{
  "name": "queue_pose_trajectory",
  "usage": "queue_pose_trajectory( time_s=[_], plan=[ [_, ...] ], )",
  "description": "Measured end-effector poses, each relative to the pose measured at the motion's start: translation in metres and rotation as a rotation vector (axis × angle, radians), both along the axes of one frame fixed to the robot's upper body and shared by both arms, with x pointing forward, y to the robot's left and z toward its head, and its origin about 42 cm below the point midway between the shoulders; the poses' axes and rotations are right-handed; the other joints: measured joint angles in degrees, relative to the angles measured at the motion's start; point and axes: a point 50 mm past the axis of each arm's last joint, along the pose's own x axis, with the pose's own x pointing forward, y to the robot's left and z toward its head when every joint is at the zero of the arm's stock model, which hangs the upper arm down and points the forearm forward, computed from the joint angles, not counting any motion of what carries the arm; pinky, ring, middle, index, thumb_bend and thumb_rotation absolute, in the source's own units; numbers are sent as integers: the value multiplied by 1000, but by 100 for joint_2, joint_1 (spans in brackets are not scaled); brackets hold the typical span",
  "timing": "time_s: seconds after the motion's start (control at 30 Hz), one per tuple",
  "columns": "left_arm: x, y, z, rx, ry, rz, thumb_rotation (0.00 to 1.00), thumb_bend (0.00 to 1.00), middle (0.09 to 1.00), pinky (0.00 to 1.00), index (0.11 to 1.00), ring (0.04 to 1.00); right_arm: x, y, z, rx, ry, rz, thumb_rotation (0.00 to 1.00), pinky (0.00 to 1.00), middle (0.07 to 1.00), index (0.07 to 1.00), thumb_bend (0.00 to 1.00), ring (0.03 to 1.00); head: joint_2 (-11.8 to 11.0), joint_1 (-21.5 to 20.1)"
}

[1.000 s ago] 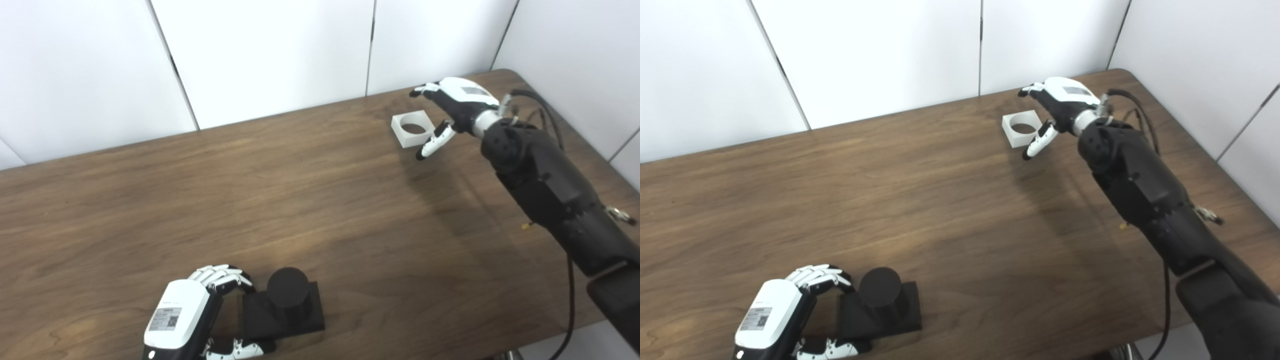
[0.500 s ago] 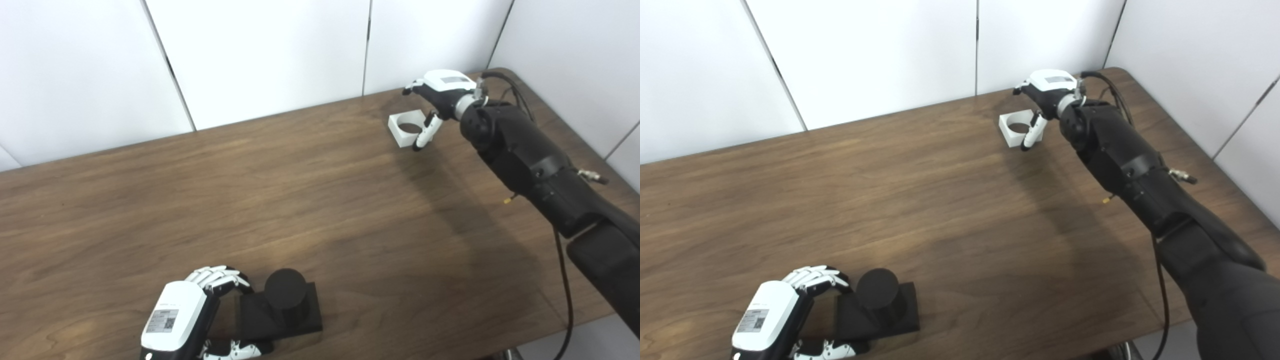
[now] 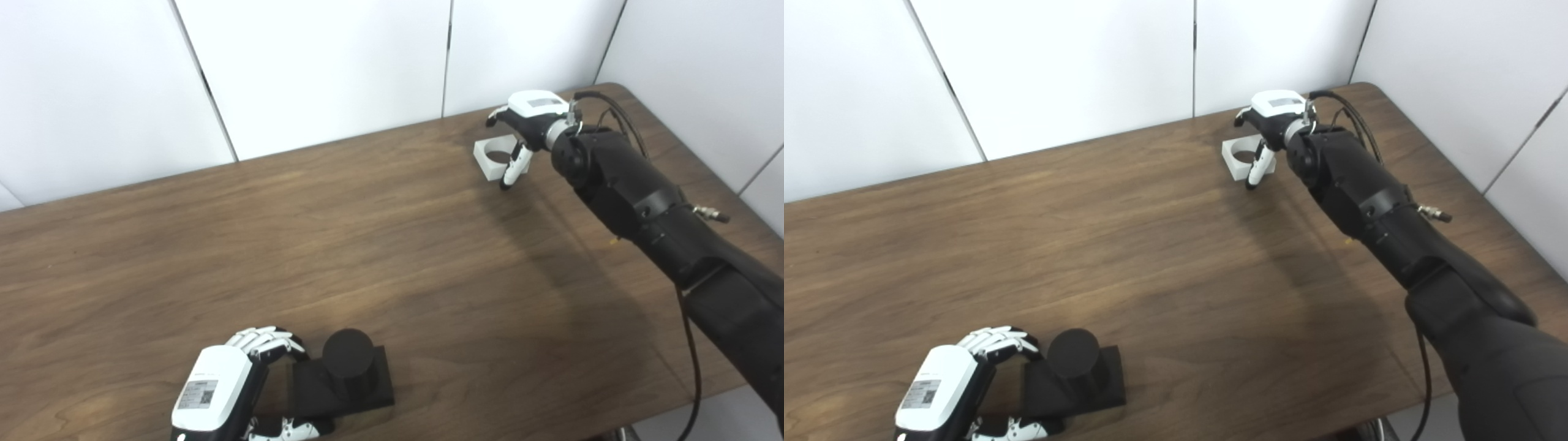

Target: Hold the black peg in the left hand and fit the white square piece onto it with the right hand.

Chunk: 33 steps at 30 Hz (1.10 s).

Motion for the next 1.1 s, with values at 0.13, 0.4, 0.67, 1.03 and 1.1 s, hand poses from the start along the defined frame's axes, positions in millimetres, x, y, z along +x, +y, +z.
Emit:
queue_pose_trajectory(
  time_s=[0.13,0.4,0.67,1.03,1.1],
  plan=[
    [0,0,0,0,2,3,48,522,723,805,485,784,0,-1,-1,0,-2,-2,198,863,908,783,862,942,9,17],
    [0,0,1,0,3,5,47,522,722,799,485,781,-1,-2,-1,1,-9,-4,196,829,884,744,856,919,26,17],
    [-1,-1,1,-1,3,6,47,522,719,798,484,780,-2,-1,-2,6,-23,5,156,790,844,667,833,893,44,35],
    [-1,-2,1,-3,5,6,48,522,720,798,484,782,-3,-2,-4,12,-52,35,134,756,776,488,527,849,18,61],
    [-1,-2,1,-3,5,8,48,522,720,800,484,782,-4,-2,-5,15,-54,36,131,765,769,486,524,850,18,70]
  ],
)
